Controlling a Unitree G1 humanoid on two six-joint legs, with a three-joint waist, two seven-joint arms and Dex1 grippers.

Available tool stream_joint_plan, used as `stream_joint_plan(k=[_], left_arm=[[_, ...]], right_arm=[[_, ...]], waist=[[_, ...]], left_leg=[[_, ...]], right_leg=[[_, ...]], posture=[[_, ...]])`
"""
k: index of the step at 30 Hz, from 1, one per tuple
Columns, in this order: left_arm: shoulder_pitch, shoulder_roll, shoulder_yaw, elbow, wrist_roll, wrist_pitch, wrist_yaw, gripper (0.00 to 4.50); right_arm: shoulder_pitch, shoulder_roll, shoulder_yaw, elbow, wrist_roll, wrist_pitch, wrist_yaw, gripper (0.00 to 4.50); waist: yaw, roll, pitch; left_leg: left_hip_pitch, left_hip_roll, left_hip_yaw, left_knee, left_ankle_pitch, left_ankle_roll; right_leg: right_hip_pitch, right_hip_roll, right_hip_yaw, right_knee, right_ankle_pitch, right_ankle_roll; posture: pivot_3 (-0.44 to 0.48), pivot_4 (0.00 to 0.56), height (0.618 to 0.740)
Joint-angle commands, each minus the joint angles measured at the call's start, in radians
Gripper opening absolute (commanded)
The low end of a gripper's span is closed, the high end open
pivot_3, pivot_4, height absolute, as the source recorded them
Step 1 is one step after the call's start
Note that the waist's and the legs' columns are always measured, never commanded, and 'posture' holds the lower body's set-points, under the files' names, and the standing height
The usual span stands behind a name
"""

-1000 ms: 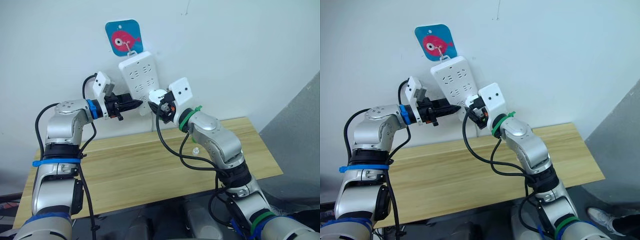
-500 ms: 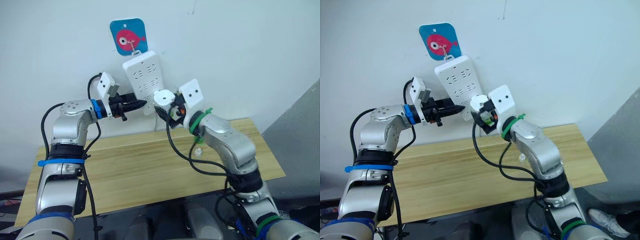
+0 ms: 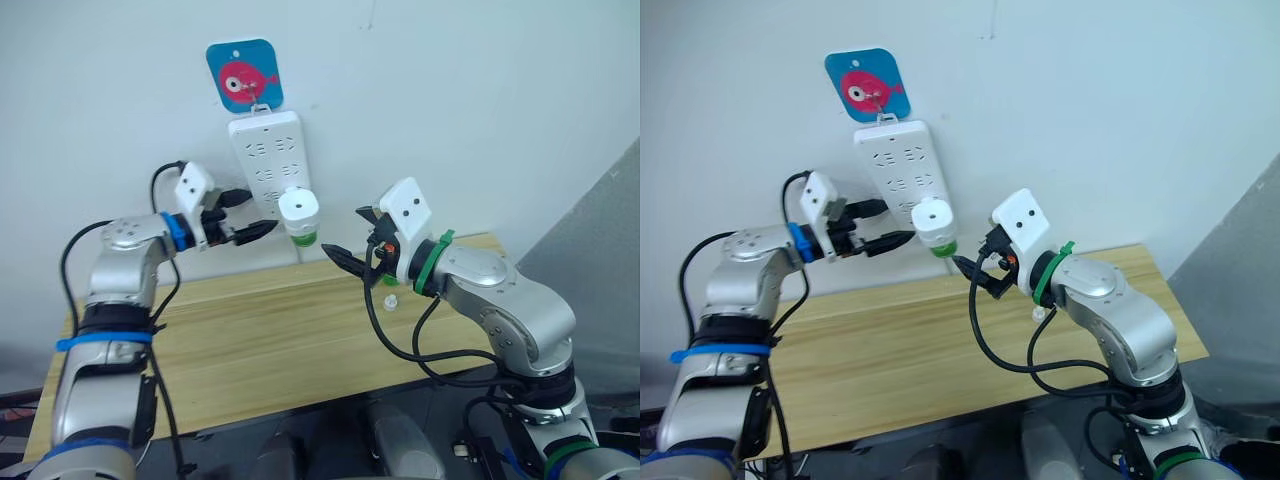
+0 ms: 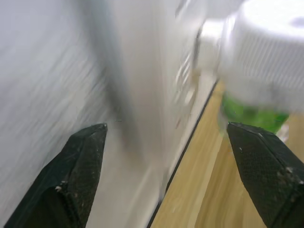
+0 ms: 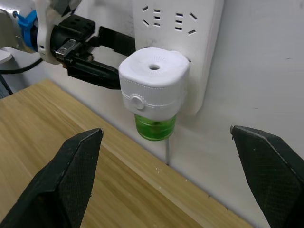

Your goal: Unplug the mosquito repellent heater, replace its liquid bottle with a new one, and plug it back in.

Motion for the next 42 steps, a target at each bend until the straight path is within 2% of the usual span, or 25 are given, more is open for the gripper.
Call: stream_joint_plan(k=[1, 2, 5, 8, 13, 18, 24, 35, 42], left_arm=[[0.102, 0.038, 0.100, -0.154, -0.038, 0.021, 0.068, 4.13], [0.135, 0.042, 0.113, -0.189, -0.043, 0.028, 0.078, 4.13], [0.383, 0.062, 0.173, -0.435, -0.085, 0.078, 0.067, 4.13], [0.542, 0.049, 0.201, -0.642, -0.141, 0.126, 0.086, 4.16], [0.668, 0.009, 0.177, -0.904, -0.224, 0.140, 0.110, 4.16], [0.762, 0.007, 0.166, -1.074, -0.301, 0.132, 0.085, 4.16], [0.800, -0.003, 0.134, -1.092, -0.266, 0.061, 0.086, 4.16], [0.758, 0.002, 0.095, -1.074, -0.262, 0.033, 0.108, 4.16], [0.736, 0.003, 0.076, -1.064, -0.260, 0.030, 0.107, 4.16]], right_arm=[[-0.012, -0.013, 0.006, -0.038, 0.018, -0.076, 0.045, 4.50], [-0.011, -0.017, 0.009, -0.036, 0.019, -0.088, 0.053, 4.50], [-0.004, -0.023, 0.022, -0.026, 0.024, -0.134, 0.088, 4.50], [-0.004, -0.025, 0.038, -0.007, 0.015, -0.177, 0.110, 3.91], [-0.012, -0.015, 0.064, 0.034, -0.001, -0.230, 0.126, 2.09], [-0.023, -0.014, 0.110, 0.100, -0.054, -0.295, 0.127, 0.14], [-0.039, 0.015, 0.133, 0.219, -0.148, -0.361, 0.087, 0.06], [-0.030, 0.045, 0.173, 0.253, -0.187, -0.369, 0.110, 0.06], [-0.042, 0.078, 0.162, 0.298, -0.228, -0.376, 0.076, 0.06]], waist=[[0.005, 0.000, 0.000], [0.008, 0.000, 0.000], [0.015, 0.000, 0.000], [0.038, -0.001, 0.001], [0.103, -0.002, 0.001], [0.110, -0.002, 0.001], [0.108, -0.002, 0.001], [0.107, -0.002, 0.001], [0.107, -0.002, 0.001]], left_leg=[[0.000, 0.000, 0.000, 0.000, 0.000, 0.000], [0.000, 0.000, -0.001, -0.001, 0.000, 0.000], [-0.001, 0.000, 0.001, -0.001, 0.000, 0.000], [-0.001, 0.000, 0.002, -0.001, -0.001, 0.000], [0.001, -0.001, 0.001, 0.001, -0.001, 0.000], [0.003, -0.001, 0.003, 0.001, -0.001, 0.000], [0.003, 0.000, 0.003, 0.001, -0.001, 0.000], [0.003, 0.000, 0.003, 0.001, -0.001, 0.000], [0.003, 0.000, 0.003, 0.001, -0.001, 0.000]], right_leg=[[0.000, 0.000, 0.000, 0.000, 0.000, 0.000], [0.000, 0.000, 0.000, 0.000, 0.000, 0.000], [0.000, -0.001, 0.001, -0.002, 0.000, 0.000], [0.000, -0.002, 0.001, -0.002, 0.000, 0.000], [0.002, -0.003, -0.001, -0.002, 0.000, 0.000], [0.004, -0.002, 0.000, -0.002, 0.000, 0.000], [0.003, 0.000, 0.000, -0.002, 0.000, -0.001], [0.003, 0.001, 0.000, -0.002, 0.000, -0.001], [0.003, 0.001, 0.000, -0.002, 0.000, -0.001]], posture=[[-0.138, 0.164, 0.730], [-0.138, 0.164, 0.730], [-0.115, 0.164, 0.730], [-0.100, 0.165, 0.730], [-0.088, 0.165, 0.730], [-0.090, 0.163, 0.730], [-0.091, 0.161, 0.730], [-0.101, 0.150, 0.730], [-0.102, 0.147, 0.730]])
